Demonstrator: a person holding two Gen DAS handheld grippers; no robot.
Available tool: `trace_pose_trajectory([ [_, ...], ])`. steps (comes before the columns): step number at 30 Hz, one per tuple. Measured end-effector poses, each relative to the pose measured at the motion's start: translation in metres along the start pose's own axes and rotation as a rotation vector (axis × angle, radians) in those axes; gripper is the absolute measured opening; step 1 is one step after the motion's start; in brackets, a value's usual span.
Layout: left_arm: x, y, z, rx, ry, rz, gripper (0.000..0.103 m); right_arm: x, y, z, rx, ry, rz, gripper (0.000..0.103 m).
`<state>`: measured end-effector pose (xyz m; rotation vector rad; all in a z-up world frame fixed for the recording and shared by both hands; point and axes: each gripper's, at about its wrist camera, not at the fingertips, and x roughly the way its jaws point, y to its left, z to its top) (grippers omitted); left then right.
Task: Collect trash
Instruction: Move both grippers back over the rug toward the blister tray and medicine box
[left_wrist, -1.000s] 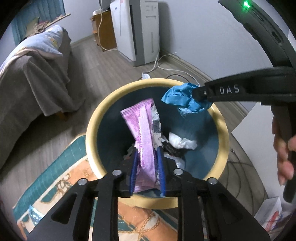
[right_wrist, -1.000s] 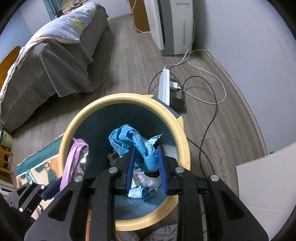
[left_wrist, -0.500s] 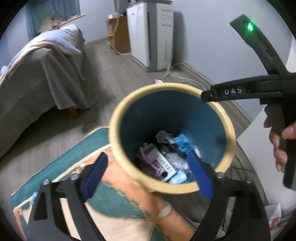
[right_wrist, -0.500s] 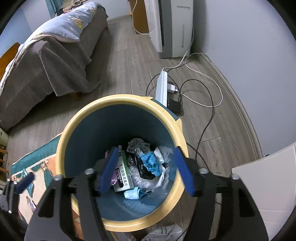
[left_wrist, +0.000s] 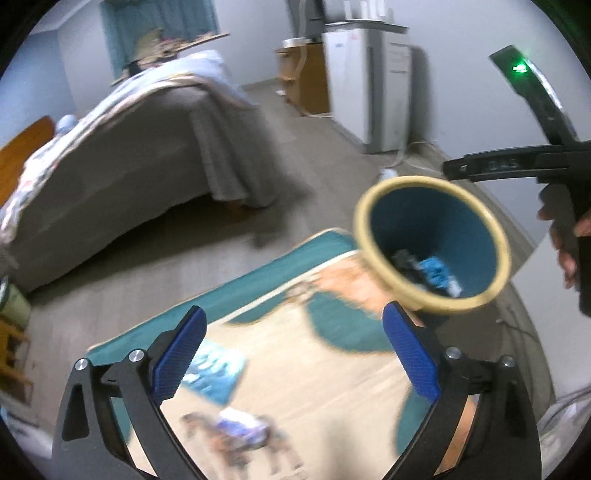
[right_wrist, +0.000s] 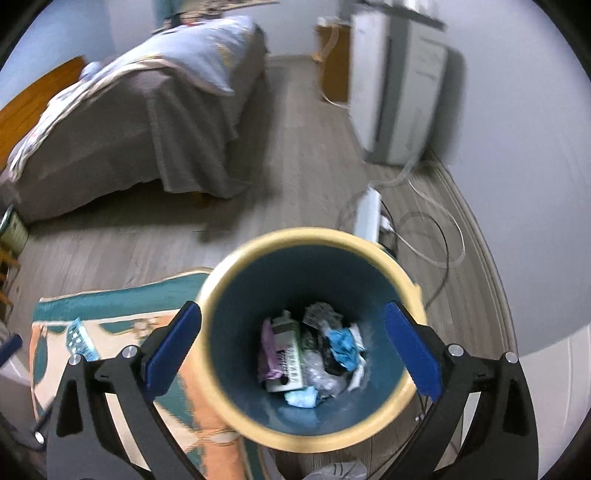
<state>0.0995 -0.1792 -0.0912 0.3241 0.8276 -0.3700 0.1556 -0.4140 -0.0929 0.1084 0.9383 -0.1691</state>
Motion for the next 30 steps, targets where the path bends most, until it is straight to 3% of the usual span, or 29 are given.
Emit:
trace_pose_trajectory([
  [8, -0.030, 0.075, -0.046, -0.162, 0.007, 0.088, 0.096, -0.026, 0.089, -0.005, -0.170, -0.068, 0.100, 0.097],
  [14, -0.031, 0.112, -0.075, -0.198, 0.042, 0.156, 0.096, -0.013, 0.161, -0.033, -0.333, -0.010, 0.172, 0.097],
  [19, -0.036, 0.148, -0.095, -0.255, 0.050, 0.164, 0.096, 0.003, 0.195, -0.055, -0.394, 0.045, 0.209, 0.097],
  [30, -0.030, 0.185, -0.121, -0.247, 0.071, 0.192, 0.096, 0.030, 0.243, -0.092, -0.460, 0.134, 0.215, 0.097],
])
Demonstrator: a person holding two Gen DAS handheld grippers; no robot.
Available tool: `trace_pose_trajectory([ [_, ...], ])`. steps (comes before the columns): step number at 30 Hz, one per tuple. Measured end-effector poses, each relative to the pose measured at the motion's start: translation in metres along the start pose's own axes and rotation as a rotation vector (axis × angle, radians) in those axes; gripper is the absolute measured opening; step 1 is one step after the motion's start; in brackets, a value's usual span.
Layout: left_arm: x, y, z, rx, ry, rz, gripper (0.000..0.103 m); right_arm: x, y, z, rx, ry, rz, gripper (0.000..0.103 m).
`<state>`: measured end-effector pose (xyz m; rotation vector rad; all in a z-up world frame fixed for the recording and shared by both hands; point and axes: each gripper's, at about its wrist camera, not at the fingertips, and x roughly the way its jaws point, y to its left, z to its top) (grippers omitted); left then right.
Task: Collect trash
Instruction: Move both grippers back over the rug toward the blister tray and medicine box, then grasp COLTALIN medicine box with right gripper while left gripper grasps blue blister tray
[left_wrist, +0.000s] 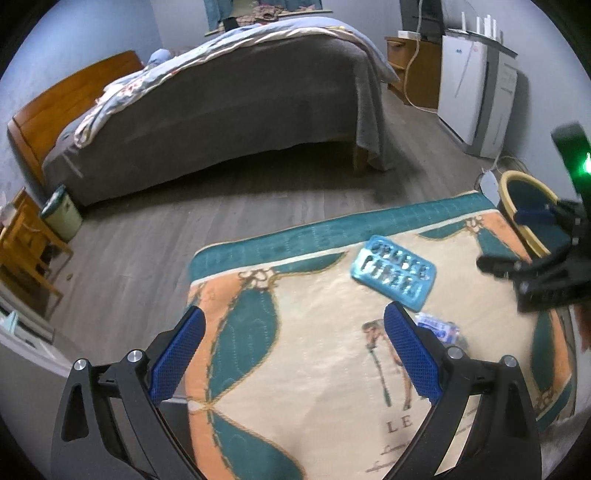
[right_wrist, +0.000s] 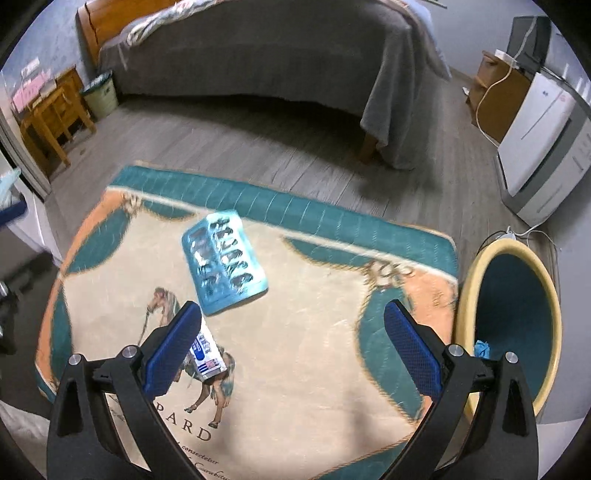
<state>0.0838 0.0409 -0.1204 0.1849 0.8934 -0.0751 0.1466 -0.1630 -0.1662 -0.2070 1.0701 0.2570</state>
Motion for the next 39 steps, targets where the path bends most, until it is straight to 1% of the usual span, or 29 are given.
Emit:
trace_pose_trajectory([
  [4, 0.003, 0.015, 0.002, -0.049, -0.005, -0.007, 0.096, 0.015, 0.021, -0.007, -0.058, 0.043, 0.000, 0.097],
  [11, 0.011, 0.025, 0.003, -0.089, 0.010, -0.023, 0.096, 0.032, 0.052, -0.022, -0.174, 0.094, 0.032, 0.097],
  [13, 0.013, 0.027, 0.004, -0.097, 0.012, -0.023, 0.096, 0.036, 0.058, -0.026, -0.179, 0.112, 0.061, 0.093],
  [16, 0.014, 0.027, 0.004, -0.101, 0.014, -0.021, 0.096, 0.046, 0.067, -0.033, -0.196, 0.151, 0.080, 0.087],
  [18, 0.016, 0.026, 0.004, -0.097, 0.017, -0.018, 0.096, 0.051, 0.072, -0.038, -0.209, 0.170, 0.091, 0.074],
  [19, 0.016, 0.025, 0.004, -0.094, 0.019, -0.017, 0.096, 0.053, 0.074, -0.040, -0.214, 0.181, 0.098, 0.071],
  [21, 0.017, 0.025, 0.004, -0.089, 0.021, -0.018, 0.096, 0.057, 0.077, -0.044, -0.220, 0.204, 0.115, 0.059],
  [22, 0.018, 0.024, 0.004, -0.086, 0.022, -0.017, 0.096, 0.059, 0.078, -0.045, -0.223, 0.211, 0.123, 0.056],
  [23, 0.019, 0.024, 0.004, -0.083, 0.024, -0.017, 0.096, 0.060, 0.079, -0.046, -0.226, 0.218, 0.130, 0.051],
  [25, 0.020, 0.022, 0.003, -0.082, 0.027, -0.018, 0.096, 0.059, 0.081, -0.047, -0.245, 0.217, 0.131, 0.039],
  [26, 0.021, 0.022, 0.003, -0.081, 0.029, -0.020, 0.096, 0.059, 0.081, -0.047, -0.250, 0.220, 0.138, 0.029],
  [27, 0.022, 0.021, 0.003, -0.080, 0.031, -0.021, 0.096, 0.058, 0.079, -0.047, -0.243, 0.226, 0.150, 0.025],
  [30, 0.025, 0.017, 0.002, -0.075, 0.039, -0.019, 0.096, 0.053, 0.072, -0.042, -0.219, 0.231, 0.184, 0.023],
  [34, 0.033, 0.005, 0.004, -0.060, 0.055, -0.021, 0.096, 0.038, 0.050, -0.028, -0.184, 0.184, 0.207, 0.023],
  [36, 0.040, -0.005, 0.004, -0.054, 0.063, -0.017, 0.096, 0.032, 0.036, -0.022, -0.157, 0.163, 0.203, 0.023],
  [39, 0.055, -0.021, 0.005, -0.053, 0.085, -0.023, 0.096, 0.027, 0.012, -0.014, -0.130, 0.131, 0.156, 0.023],
])
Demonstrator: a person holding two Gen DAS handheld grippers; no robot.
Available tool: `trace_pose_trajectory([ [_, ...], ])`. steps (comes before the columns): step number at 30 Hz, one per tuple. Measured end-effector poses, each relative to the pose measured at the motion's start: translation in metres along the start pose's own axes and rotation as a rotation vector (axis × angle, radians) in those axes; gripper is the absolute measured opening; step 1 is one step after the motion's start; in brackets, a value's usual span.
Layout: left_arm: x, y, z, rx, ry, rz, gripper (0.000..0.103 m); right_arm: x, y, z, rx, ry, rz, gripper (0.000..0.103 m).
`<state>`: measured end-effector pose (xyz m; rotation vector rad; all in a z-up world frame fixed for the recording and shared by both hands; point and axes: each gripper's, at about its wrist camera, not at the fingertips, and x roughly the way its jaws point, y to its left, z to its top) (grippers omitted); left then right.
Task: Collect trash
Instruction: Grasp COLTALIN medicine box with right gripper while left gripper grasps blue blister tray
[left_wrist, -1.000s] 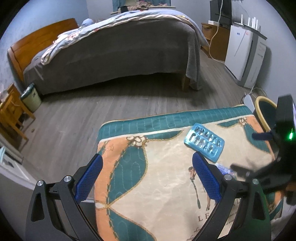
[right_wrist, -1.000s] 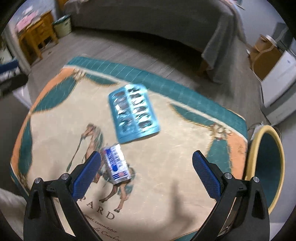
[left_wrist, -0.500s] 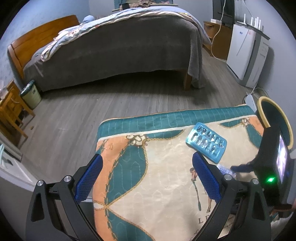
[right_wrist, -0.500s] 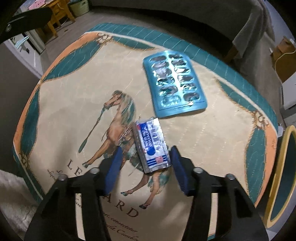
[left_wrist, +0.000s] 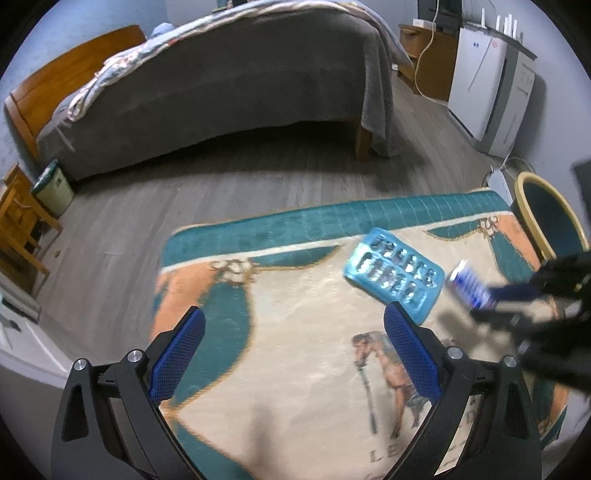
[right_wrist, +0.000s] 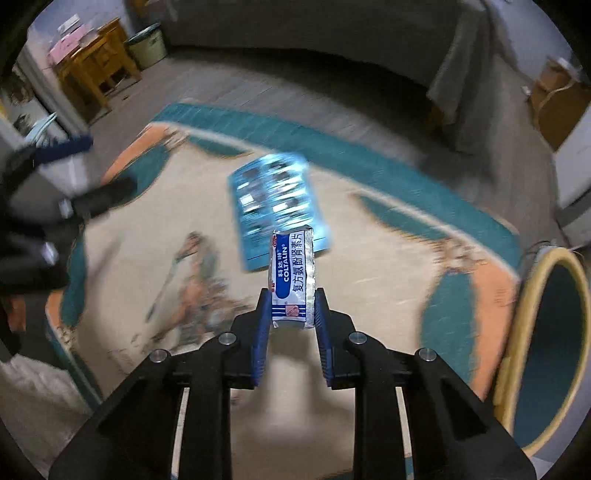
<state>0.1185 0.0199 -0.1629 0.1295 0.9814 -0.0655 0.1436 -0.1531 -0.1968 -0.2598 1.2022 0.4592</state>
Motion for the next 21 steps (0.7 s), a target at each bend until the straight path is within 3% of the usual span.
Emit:
trace_pose_trajectory([
  [6, 0.033, -0.032, 0.009, -0.044, 0.050, -0.026, 0.096, -0.013, -0.059, 0.001, 0.104, -0.044, -0.082, 0.023],
  [13, 0.074, -0.064, 0.013, -0.149, 0.127, -0.150, 0.095, -0.017, -0.084, -0.007, 0.122, -0.060, -0.111, 0.023],
  [21, 0.098, -0.081, 0.024, -0.188, 0.129, -0.098, 0.095, -0.015, -0.087, -0.014, 0.109, -0.059, -0.099, 0.023],
])
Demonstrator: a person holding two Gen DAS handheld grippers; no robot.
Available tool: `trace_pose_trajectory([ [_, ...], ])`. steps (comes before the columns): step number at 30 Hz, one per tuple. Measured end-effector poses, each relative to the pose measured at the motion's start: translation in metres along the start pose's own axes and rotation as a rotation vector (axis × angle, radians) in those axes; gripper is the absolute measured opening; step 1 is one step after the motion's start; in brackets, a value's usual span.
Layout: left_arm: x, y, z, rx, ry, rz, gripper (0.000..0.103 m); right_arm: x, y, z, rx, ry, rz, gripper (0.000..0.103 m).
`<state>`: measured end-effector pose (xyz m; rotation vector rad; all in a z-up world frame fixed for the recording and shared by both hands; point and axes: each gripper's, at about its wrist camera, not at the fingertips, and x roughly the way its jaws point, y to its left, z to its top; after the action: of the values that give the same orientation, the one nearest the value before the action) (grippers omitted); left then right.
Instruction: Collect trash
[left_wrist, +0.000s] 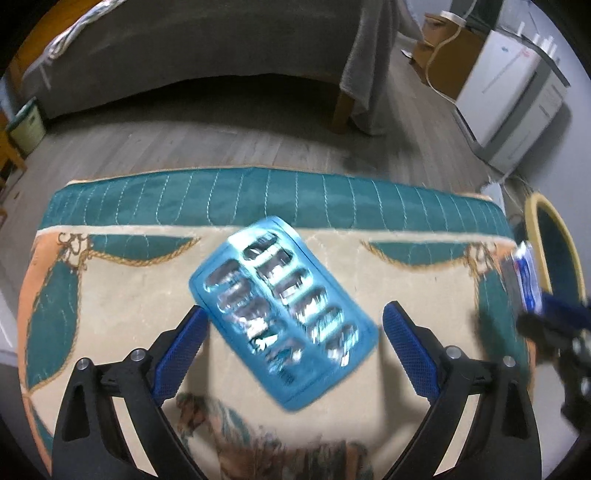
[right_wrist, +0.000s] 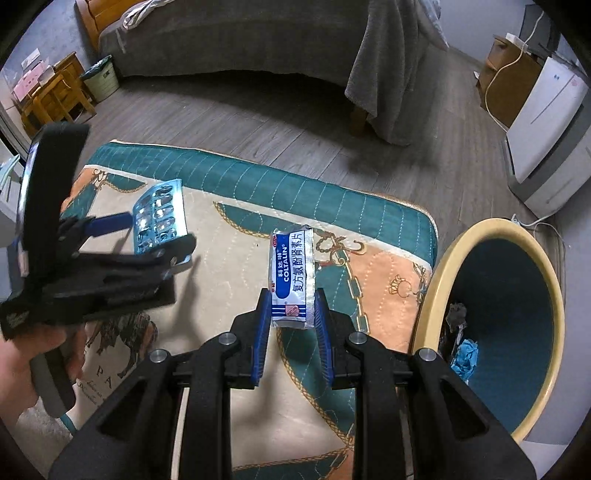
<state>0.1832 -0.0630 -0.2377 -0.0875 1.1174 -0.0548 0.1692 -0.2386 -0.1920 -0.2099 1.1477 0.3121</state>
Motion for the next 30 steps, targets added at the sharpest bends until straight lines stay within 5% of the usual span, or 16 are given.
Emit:
trace_pose_trajectory([
  [6, 0.011, -0.011, 0.002, 0.066, -0.008, 0.076, 0.095, 0.003, 0.000, -0.003, -0.006, 0.012, 0.003, 0.023],
  [10, 0.004, -0.014, -0.001, 0.104, -0.031, 0.061, 0.071, 0.004, -0.002, -0.001, 0.006, 0.011, 0.002, 0.023],
  [21, -0.007, -0.004, -0.003, 0.105, -0.031, 0.049, 0.070, 0.001, 0.004, 0.000, -0.001, 0.015, -0.025, 0.023],
  [30, -0.051, -0.003, 0.001, 0.120, -0.115, 0.028, 0.071, -0.030, 0.007, 0.004, 0.013, -0.022, -0.051, 0.023],
])
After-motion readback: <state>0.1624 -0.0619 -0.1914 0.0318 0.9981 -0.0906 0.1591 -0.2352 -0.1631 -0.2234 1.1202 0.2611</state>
